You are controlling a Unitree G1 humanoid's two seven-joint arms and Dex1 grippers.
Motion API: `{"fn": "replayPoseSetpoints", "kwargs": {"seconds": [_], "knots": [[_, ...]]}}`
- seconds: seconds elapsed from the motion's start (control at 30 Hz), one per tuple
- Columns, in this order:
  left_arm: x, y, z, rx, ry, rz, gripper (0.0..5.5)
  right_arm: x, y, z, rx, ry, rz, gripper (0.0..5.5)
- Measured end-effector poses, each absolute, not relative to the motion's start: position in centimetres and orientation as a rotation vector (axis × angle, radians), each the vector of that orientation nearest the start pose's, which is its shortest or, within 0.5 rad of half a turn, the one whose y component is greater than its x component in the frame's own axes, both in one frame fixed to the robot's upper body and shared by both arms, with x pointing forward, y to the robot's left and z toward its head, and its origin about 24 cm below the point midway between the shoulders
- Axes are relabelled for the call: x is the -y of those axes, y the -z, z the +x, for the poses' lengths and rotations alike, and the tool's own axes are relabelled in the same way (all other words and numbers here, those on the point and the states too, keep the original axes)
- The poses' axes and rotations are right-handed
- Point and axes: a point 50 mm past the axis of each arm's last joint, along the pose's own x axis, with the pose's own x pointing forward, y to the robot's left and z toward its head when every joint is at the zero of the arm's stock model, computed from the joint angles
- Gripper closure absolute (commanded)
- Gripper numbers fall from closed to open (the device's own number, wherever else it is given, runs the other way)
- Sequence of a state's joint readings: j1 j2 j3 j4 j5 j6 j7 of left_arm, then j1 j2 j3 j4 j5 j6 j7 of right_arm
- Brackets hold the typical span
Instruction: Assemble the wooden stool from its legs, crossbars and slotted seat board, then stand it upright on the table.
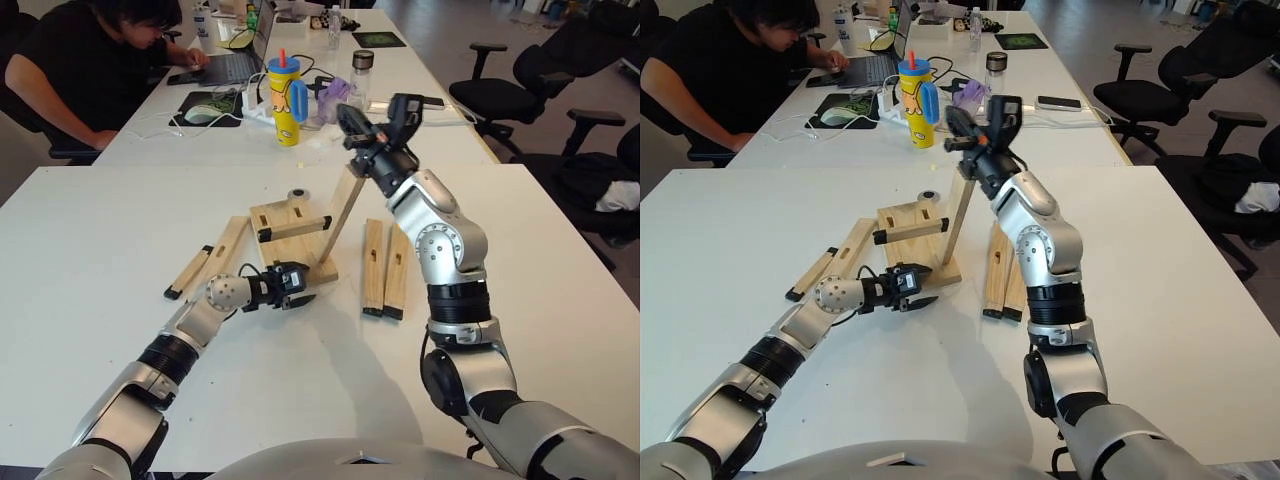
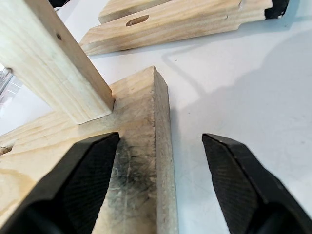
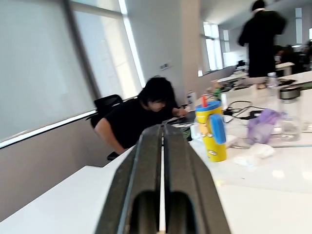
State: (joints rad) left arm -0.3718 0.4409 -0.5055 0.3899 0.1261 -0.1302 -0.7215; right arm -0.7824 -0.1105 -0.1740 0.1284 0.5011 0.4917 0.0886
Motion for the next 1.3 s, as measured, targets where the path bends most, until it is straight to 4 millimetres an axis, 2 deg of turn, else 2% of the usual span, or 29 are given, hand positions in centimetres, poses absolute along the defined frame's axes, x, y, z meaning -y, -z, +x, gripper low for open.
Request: {"fn": "replayPoseSetpoints", "kwargs": {"seconds": [0.07, 0.1, 0.13, 0.2, 0.23, 0.3, 0.33, 0.37, 0.5, 0.7, 0.83, 1.1, 1.3], "knots": [[-11.5, -1.6, 27.6, -0.223, 1.144, 0.69, 2.34, 15.7, -24.0, 36.3, 0.215, -0.264, 0.318, 5.48], [-11.5, -1.6, 27.6, -0.222, 1.139, 0.686, 2.34, 16.9, -24.2, 36.2, 0.209, -0.24, 0.269, 5.48], [-11.5, -1.5, 27.5, -0.221, 1.131, 0.681, 2.34, 18.1, -23.5, 36.0, 0.175, -0.212, 0.198, 5.28], [-11.5, -1.5, 27.4, -0.217, 1.12, 0.677, 2.34, 20.0, -18.1, 35.1, -0.026, -0.152, 0.108, 5.0], [-11.5, -1.5, 27.3, -0.214, 1.119, 0.676, 2.34, 20.3, -14.9, 34.2, -0.148, -0.144, 0.106, 4.85], [-11.6, -1.5, 27.3, -0.21, 1.115, 0.674, 2.34, 19.1, -9.2, 31.3, -0.376, -0.171, 0.14, 4.46], [-11.7, -1.5, 27.2, -0.21, 1.111, 0.674, 2.34, 18.1, -7.6, 30.0, -0.441, -0.191, 0.161, 4.33], [-11.7, -1.5, 27.2, -0.21, 1.109, 0.675, 2.34, 17.2, -6.8, 29.2, -0.475, -0.217, 0.189, 4.19], [-11.7, -1.4, 27.1, -0.213, 1.104, 0.67, 2.34, 14.2, -6.9, 28.2, -0.503, -0.28, 0.234, 3.47], [-11.7, -1.4, 27.0, -0.213, 1.103, 0.669, 2.34, 12.8, -6.1, 27.1, -0.618, -0.276, 0.167, 2.46], [-11.6, -1.4, 26.9, -0.214, 1.104, 0.666, 2.34, 12.5, -5.4, 26.8, -0.658, -0.255, 0.117, 2.46], [-11.2, -1.2, 26.3, -0.219, 1.11, 0.645, 2.34, 12.0, -5.4, 26.7, -0.676, -0.252, -0.014, 2.46], [-11.0, -1.1, 26.3, -0.222, 1.104, 0.641, 2.34, 12.6, -5.1, 26.8, -0.674, -0.228, -0.125, 2.46]]}}
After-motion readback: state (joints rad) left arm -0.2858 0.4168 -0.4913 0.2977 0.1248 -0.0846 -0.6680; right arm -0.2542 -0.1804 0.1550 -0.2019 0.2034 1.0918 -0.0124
